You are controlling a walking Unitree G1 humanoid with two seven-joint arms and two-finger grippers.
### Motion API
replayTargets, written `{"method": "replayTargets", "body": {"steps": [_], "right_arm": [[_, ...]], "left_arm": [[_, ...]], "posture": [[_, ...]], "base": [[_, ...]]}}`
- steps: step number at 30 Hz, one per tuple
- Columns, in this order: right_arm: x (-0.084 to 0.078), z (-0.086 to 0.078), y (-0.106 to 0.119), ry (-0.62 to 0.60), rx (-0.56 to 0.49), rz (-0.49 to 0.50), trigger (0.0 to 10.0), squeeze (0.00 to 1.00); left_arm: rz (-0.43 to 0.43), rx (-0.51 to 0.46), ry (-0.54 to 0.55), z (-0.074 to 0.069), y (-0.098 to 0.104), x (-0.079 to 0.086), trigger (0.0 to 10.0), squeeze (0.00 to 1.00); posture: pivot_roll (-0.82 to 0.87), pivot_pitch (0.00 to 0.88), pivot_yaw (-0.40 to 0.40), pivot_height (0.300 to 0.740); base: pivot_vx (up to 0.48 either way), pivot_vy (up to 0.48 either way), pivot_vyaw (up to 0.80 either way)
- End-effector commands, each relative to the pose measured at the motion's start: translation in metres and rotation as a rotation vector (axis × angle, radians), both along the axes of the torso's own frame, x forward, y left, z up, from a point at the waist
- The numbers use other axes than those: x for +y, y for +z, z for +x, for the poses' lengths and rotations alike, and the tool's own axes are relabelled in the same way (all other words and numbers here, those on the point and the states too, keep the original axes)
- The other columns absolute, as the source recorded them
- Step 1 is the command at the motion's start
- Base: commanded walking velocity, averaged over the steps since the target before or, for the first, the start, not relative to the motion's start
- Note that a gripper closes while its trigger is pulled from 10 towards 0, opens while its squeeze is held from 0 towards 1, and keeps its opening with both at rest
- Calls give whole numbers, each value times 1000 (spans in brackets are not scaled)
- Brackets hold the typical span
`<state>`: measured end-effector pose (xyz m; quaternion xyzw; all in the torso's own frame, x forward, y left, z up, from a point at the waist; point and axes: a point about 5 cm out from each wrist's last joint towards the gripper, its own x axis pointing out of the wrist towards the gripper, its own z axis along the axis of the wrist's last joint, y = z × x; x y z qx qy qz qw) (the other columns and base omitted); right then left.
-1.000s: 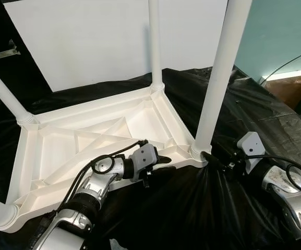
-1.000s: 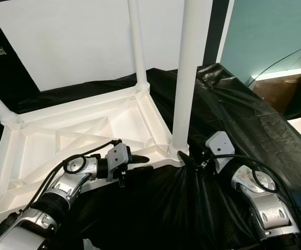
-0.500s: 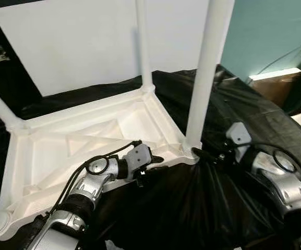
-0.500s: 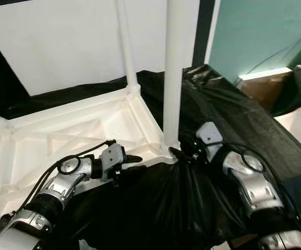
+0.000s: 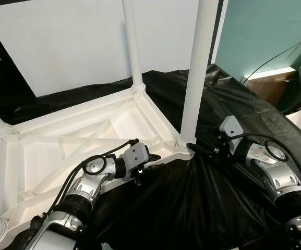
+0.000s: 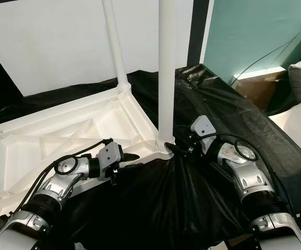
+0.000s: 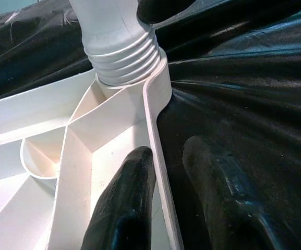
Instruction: Building children table
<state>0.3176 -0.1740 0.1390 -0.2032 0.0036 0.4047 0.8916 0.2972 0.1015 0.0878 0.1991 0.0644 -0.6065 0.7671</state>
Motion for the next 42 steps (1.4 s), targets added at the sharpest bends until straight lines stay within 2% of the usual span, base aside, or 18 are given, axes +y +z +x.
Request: {"method": "replayTargets", "body": {"steps": [1, 2, 4, 5, 13, 14, 23, 31, 36, 37, 38, 39, 40, 41, 42], "right_arm": [[-8, 11, 3, -113, -22, -10, 10000, 0], [-8, 11, 4, -123, -28, 7, 10000, 141], [-8, 12, 5, -129, -30, 19, 10000, 141], [-6, 11, 4, -123, -32, 30, 10000, 1000], [2, 7, 4, -90, -45, 34, 10000, 1000], [3, 7, 5, -74, -44, 29, 10000, 8], [1, 14, 6, 63, 27, -1, 10000, 0], [4, 24, 13, 75, 20, -13, 10000, 0], [8, 27, 8, 87, 53, -30, 10000, 0], [8, 27, 6, 90, 65, -34, 6353, 0], [8, 27, 6, 90, 65, -34, 6353, 0], [9, 27, 5, 93, 75, -36, 5333, 0], [9, 27, 5, 93, 75, -36, 5333, 0], [8, 27, 3, 96, 81, -37, 9922, 0], [8, 26, 2, 97, 84, -37, 10000, 0]], "left_arm": [[102, 199, -41, -29, -45, 3, 10000, 0], [103, 200, -41, -29, -45, 3, 10000, 0], [103, 200, -41, -29, -45, 3, 10000, 0], [102, 200, -41, -29, -45, 3, 10000, 0], [100, 201, -45, -30, -46, 0, 10000, 0], [99, 201, -48, -30, -45, -1, 10000, 0], [100, 198, -57, -30, -44, -2, 10000, 0], [99, 200, -62, -33, -45, 1, 10000, 0], [85, 215, -85, -38, -44, 4, 10000, 0], [86, 215, -86, -38, -44, 4, 10000, 0], [86, 215, -86, -38, -44, 4, 10000, 0], [90, 215, -86, -38, -44, 5, 10000, 0], [90, 215, -86, -38, -44, 5, 10000, 0], [93, 219, -89, -39, -44, 5, 10000, 0], [99, 222, -94, -39, -45, 5, 10000, 0]], "posture": [[-24, 0, 22, 740], [-25, 0, 22, 740], [-25, 0, 22, 740], [-29, 0, 22, 740], [-39, 1, 24, 740], [-43, 2, 23, 740], [-31, 0, 21, 740], [-6, 0, 16, 740], [4, 2, 13, 740], [6, 2, 13, 740], [6, 2, 13, 740], [4, 2, 14, 740], [4, 2, 14, 740], [-1, 2, 19, 740], [-4, 1, 21, 740]], "base": [[0, 0, 0], [0, 0, 0], [0, 0, 0], [0, 0, 0], [0, 0, 0], [0, 0, 0], [0, 0, 0], [0, 0, 0], [0, 0, 0], [0, 0, 0], [0, 0, 0], [0, 0, 0], [0, 0, 0], [0, 0, 0], [0, 0, 0]]}}
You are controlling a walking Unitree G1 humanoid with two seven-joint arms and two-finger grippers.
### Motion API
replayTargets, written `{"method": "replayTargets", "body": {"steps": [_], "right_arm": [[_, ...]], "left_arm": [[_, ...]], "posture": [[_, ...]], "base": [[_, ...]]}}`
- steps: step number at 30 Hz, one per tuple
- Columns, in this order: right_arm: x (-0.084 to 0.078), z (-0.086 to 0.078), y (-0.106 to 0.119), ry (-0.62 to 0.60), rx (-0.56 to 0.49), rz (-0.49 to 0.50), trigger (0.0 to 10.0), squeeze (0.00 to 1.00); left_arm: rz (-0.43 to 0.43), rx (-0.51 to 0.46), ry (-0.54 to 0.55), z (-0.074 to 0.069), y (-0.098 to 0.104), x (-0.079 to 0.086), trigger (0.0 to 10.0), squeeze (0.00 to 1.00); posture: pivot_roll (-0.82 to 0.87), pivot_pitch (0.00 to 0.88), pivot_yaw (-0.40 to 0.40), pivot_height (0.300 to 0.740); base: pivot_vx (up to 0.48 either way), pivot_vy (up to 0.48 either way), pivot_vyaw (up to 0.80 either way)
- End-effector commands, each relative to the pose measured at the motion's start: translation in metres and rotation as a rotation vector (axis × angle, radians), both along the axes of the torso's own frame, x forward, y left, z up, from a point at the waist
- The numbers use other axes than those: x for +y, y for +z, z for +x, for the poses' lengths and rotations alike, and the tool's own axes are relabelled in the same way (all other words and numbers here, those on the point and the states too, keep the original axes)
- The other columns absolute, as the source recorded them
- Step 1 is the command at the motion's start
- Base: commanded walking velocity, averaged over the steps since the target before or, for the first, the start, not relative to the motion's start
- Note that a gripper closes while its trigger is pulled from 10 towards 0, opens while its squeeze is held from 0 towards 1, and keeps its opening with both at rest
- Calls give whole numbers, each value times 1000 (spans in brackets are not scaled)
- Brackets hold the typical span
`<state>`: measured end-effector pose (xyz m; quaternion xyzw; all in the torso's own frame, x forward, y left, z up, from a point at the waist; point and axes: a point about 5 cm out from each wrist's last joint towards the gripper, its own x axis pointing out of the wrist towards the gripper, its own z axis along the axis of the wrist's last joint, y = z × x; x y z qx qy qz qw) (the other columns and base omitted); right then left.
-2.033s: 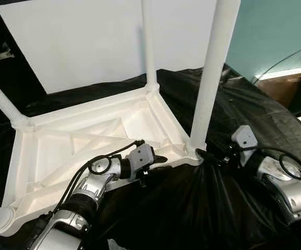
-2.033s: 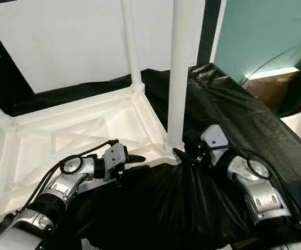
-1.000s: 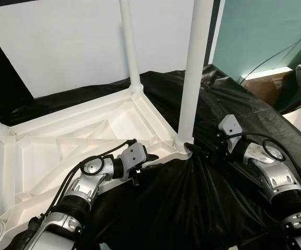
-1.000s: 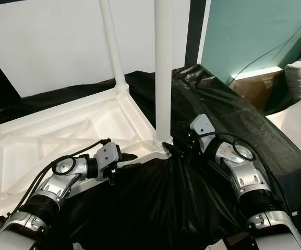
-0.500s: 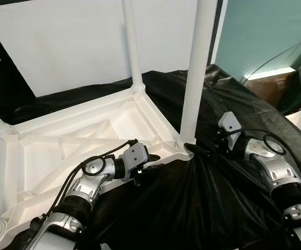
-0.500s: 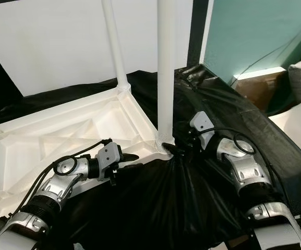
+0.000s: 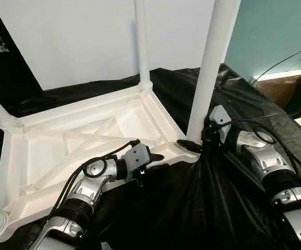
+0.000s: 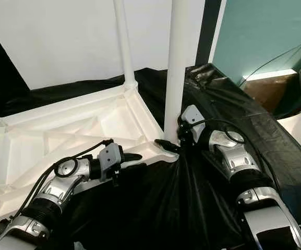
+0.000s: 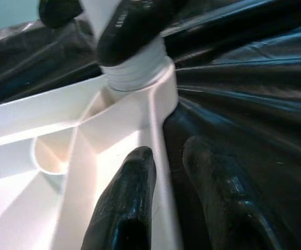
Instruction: Building children table
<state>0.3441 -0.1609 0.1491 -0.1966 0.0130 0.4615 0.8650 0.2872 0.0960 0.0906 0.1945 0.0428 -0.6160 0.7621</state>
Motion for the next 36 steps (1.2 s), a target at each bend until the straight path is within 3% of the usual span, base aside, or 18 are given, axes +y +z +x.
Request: {"method": "replayTargets", "body": {"steps": [1, 5, 7, 20, 21, 22, 24, 25, 26, 27, 32, 33, 34, 35, 36], "right_arm": [[-5, 0, -8, -22, 37, -34, 10000, 0], [-8, -1, -11, -30, 41, -30, 10000, 0], [-7, -2, -11, -32, 41, -24, 10000, 0], [0, -11, -24, -20, 71, 10, 10000, 0], [0, -12, -25, -18, 74, 15, 4824, 0], [0, -12, -25, -18, 74, 15, 4824, 0], [1, -12, -26, -18, 77, 22, 2314, 0], [1, -12, -26, -18, 77, 22, 2314, 0], [1, -13, -26, -19, 78, 25, 0, 0], [1, -13, -27, -21, 79, 28, 0, 0], [1, -15, -30, -28, 85, 38, 0, 0], [2, -15, -31, -29, 87, 42, 0, 0], [3, -16, -32, -28, 89, 45, 0, 0], [5, -17, -33, -28, 96, 53, 0, 0], [5, -17, -33, -28, 96, 53, 0, 0]], "left_arm": [[136, 242, -68, -29, -47, 10, 10000, 0], [262, 215, -22, -19, -49, 8, 10000, 0], [285, 200, 2, -14, -46, 4, 10000, 0], [166, 203, 137, 8, -13, -20, 10000, 0], [137, 222, 128, 7, -10, -22, 10000, 0], [137, 222, 128, 7, -10, -22, 10000, 0], [105, 256, 106, 4, -7, -25, 10000, 0], [105, 256, 106, 4, -7, -25, 10000, 0], [108, 267, 93, 2, -7, -25, 4353, 0], [110, 282, 80, 0, -8, -25, 0, 0], [129, 295, 63, -3, -9, -25, 0, 0], [133, 289, 65, -3, -9, -25, 2667, 0], [141, 282, 70, -3, -9, -25, 9059, 0], [149, 277, 72, -3, -9, -25, 10000, 0], [149, 277, 72, -3, -9, -25, 10000, 0]], "posture": [[-4, 1, 21, 740], [-16, 0, 31, 740], [-22, 0, 36, 740], [-31, 2, 46, 740], [-32, 2, 47, 740], [-32, 2, 47, 740], [-33, 3, 47, 740], [-33, 3, 47, 740], [-34, 3, 46, 740], [-34, 3, 45, 740], [-35, 3, 45, 740], [-35, 2, 45, 740], [-35, 2, 45, 740], [-36, 3, 45, 740], [-36, 3, 45, 740]], "base": [[0, 0, 0], [0, 0, 0], [0, 0, 0], [0, 0, 0], [0, 0, 0], [0, 0, 0], [0, 0, 0], [0, 0, 0], [0, 0, 0], [0, 0, 0], [0, 0, 0], [0, 0, 0], [0, 0, 0], [0, 0, 0], [0, 0, 0]]}}
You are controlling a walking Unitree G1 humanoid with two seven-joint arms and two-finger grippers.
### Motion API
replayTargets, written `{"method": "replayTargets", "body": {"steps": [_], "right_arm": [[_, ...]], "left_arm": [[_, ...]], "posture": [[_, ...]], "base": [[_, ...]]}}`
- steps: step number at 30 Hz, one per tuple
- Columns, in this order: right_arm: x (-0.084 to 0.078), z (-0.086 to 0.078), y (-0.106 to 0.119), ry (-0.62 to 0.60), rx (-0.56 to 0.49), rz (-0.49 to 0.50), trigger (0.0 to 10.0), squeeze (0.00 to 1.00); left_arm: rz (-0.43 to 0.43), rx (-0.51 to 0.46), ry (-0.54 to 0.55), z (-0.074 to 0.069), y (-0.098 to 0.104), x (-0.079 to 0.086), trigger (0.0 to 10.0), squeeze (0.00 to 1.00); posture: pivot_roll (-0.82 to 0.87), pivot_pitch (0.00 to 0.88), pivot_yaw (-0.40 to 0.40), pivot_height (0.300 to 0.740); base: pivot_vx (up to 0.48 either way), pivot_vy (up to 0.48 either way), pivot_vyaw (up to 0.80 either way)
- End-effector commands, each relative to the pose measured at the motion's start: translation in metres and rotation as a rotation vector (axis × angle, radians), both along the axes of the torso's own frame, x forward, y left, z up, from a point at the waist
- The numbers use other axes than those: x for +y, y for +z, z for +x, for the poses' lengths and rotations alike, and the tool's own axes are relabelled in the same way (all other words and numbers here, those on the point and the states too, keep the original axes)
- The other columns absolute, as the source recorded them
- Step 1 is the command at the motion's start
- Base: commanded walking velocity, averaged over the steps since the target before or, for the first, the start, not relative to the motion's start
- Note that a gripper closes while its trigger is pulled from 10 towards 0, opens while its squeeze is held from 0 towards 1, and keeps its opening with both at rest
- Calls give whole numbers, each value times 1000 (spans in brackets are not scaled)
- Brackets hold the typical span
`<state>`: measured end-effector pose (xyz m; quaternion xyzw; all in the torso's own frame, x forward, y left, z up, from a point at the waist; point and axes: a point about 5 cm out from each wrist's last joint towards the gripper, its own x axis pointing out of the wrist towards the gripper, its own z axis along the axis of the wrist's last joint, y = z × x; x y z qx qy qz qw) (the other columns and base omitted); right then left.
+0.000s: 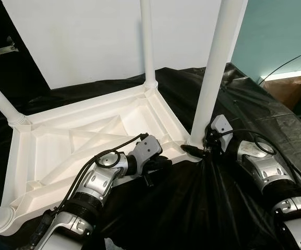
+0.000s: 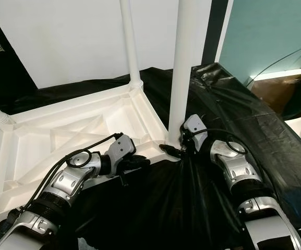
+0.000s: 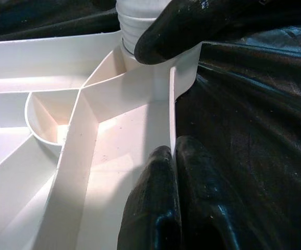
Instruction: Building children table
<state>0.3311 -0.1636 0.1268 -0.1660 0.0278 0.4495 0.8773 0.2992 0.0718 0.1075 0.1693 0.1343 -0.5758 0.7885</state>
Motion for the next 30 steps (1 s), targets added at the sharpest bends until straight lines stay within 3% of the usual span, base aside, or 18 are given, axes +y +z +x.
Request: {"method": "replayTargets", "body": {"steps": [1, 5, 7, 10, 13, 15, 23, 26, 28, 29, 30], "right_arm": [[8, -4, -11, 12, 46, 11, 0, 0], [23, -11, -17, -20, 59, 98, 0, 0], [44, -17, -19, -60, 47, 195, 0, 0], [52, -21, -19, -75, 44, 232, 0, 0], [82, -33, -26, -215, 54, 356, 0, 0], [88, -35, -27, -256, 62, 385, 0, 0], [93, -38, -29, -352, 71, 447, 0, 0], [83, -33, -30, -532, 56, 479, 0, 0], [83, -33, -30, -532, 56, 479, 0, 0], [78, -32, -30, -601, 42, 482, 0, 0], [78, -31, -30, -632, 29, 458, 4000, 0]], "left_arm": [[68, 131, -61, -15, -26, -1, 10000, 0], [92, 116, -57, -16, -25, -1, 10000, 0], [102, 109, -52, -16, -26, -1, 10000, 0], [109, 104, -50, -16, -27, 0, 10000, 0], [115, 92, -66, -17, -27, 1, 10000, 0], [115, 85, -74, -17, -27, 1, 10000, 0], [110, 70, -87, -18, -27, 1, 10000, 0], [104, 86, -90, -20, -28, 3, 10000, 0], [104, 86, -90, -20, -28, 3, 10000, 0], [104, 93, -91, -21, -30, 4, 10000, 0], [107, 98, -94, -22, -31, 5, 10000, 0]], "posture": [[-36, 3, 45, 740], [-37, 4, 41, 740], [-39, 6, 42, 740], [-39, 6, 42, 740], [-47, 8, 44, 740], [-47, 8, 44, 740], [-51, 9, 47, 740], [-49, 14, 50, 740], [-49, 14, 50, 740], [-47, 15, 51, 740], [-46, 15, 49, 740]], "base": [[0, 0, 0], [0, 0, 0], [0, 0, 0], [0, 0, 0], [0, 0, 0], [0, 0, 0], [0, 0, 0], [0, 0, 0], [0, 0, 0], [0, 0, 0], [0, 0, 0]]}}
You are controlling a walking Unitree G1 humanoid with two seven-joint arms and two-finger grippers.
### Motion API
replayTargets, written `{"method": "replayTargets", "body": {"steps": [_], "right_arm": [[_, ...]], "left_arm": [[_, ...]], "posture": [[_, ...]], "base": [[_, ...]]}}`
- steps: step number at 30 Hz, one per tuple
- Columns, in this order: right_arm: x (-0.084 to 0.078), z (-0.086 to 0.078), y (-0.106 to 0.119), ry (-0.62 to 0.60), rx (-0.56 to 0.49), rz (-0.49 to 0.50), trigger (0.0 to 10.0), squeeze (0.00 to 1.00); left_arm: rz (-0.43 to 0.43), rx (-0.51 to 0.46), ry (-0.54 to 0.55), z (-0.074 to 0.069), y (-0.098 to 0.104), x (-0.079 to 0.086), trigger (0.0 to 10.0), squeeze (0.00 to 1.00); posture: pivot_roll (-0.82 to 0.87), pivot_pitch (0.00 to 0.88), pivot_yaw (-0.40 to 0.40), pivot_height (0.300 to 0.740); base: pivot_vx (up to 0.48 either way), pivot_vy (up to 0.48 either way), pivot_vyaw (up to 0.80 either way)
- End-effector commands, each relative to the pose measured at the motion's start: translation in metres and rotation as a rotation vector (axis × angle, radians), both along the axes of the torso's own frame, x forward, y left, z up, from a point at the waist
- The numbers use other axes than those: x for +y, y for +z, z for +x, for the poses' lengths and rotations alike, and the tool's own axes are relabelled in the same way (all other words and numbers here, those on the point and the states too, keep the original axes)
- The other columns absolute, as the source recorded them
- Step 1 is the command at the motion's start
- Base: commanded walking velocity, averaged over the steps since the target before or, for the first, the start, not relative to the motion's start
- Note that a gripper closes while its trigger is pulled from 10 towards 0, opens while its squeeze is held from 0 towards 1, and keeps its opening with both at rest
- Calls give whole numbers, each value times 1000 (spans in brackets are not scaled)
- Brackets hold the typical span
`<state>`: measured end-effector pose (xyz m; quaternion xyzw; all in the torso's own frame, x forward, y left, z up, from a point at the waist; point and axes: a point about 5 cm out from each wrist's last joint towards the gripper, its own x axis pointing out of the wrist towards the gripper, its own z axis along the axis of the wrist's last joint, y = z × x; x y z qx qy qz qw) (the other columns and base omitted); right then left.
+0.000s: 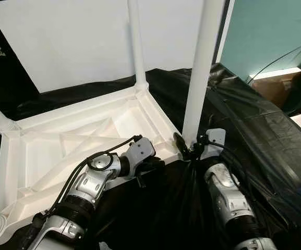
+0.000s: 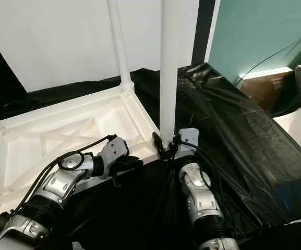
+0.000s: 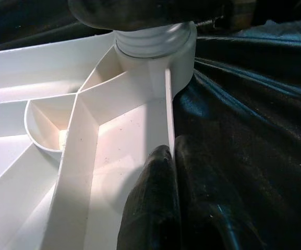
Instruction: Building children table
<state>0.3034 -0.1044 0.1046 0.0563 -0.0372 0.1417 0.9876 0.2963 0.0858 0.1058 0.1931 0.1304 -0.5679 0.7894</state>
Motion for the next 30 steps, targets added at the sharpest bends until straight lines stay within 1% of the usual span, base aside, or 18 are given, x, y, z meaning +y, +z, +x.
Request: {"method": "replayTargets", "body": {"steps": [1, 2, 3, 4, 5, 6, 10, 12, 13, 14, 15, 16, 18, 22, 23, 25, 26, 30], "right_arm": [[19, -4, -7, 27, 50, -6, 4000, 0], [19, -4, -7, 27, 50, -6, 4000, 0], [19, -4, -7, 18, 48, -31, 6471, 0], [19, -4, -6, 15, 41, -55, 10000, 0], [19, -4, -6, 15, 41, -55, 10000, 0], [16, -3, -3, 20, 21, -65, 10000, 1000], [11, -3, 5, 56, -19, -88, 10000, 1000], [9, -5, 13, 157, -66, -136, 10000, 1000], [9, -5, 13, 157, -66, -136, 10000, 1000], [8, -7, 19, 223, -98, -168, 10000, 0], [4, -9, 25, 295, -128, -205, 10000, 0], [4, -9, 25, 295, -128, -205, 10000, 0], [-6, -11, 34, 414, -153, -284, 10000, 0], [-14, -11, 35, 477, -127, -325, 9765, 0], [-19, -11, 34, 513, -93, -339, 2078, 0], [-19, -11, 34, 513, -93, -339, 2078, 0], [-23, -10, 33, 536, -61, -342, 0, 0], [-32, -8, 34, 550, -6, -297, 0, 0]], "left_arm": [[74, 137, -96, -19, -29, -9, 10000, 0], [74, 137, -96, -19, -29, -9, 10000, 0], [76, 140, -97, -20, -30, -9, 10000, 0], [77, 142, -98, -20, -30, -9, 10000, 0], [77, 142, -98, -20, -30, -9, 10000, 0], [78, 144, -102, -20, -31, -9, 10000, 0], [80, 145, -108, -20, -32, -10, 10000, 0], [81, 144, -110, -20, -32, -10, 10000, 0], [81, 144, -110, -20, -32, -10, 10000, 0], [86, 142, -110, -19, -33, -10, 10000, 0], [90, 142, -111, -20, -34, -10, 10000, 0], [90, 142, -111, -20, -34, -10, 10000, 0], [95, 143, -114, -21, -36, -11, 10000, 0], [95, 143, -116, -22, -36, -12, 10000, 0], [95, 143, -117, -22, -36, -12, 10000, 0], [95, 143, -117, -22, -36, -12, 10000, 0], [95, 141, -116, -22, -36, -12, 10000, 0], [95, 138, -114, -21, -36, -11, 10000, 0]], "posture": [[-46, 15, 49, 740], [-46, 15, 49, 740], [-46, 15, 49, 740], [-46, 15, 49, 740], [-46, 15, 49, 740], [-52, 11, 49, 740], [-52, 11, 49, 740], [-60, 11, 48, 740], [-60, 11, 48, 740], [-63, 11, 48, 740], [-67, 11, 47, 740], [-67, 11, 47, 740], [-68, 12, 44, 740], [-67, 11, 42, 740], [-65, 9, 39, 740], [-65, 9, 39, 740], [-64, 9, 38, 740], [-60, 5, 39, 740]], "base": [[0, 0, 0], [0, 0, 0], [0, 0, 0], [0, 0, 0], [0, 0, 0], [0, 0, 0], [0, 0, 0], [0, 0, 0], [0, 0, 0], [0, 0, 0], [0, 0, 0], [0, 0, 0], [0, 0, 0], [0, 0, 0], [0, 0, 0], [0, 0, 0], [0, 0, 0], [0, 0, 0]]}}
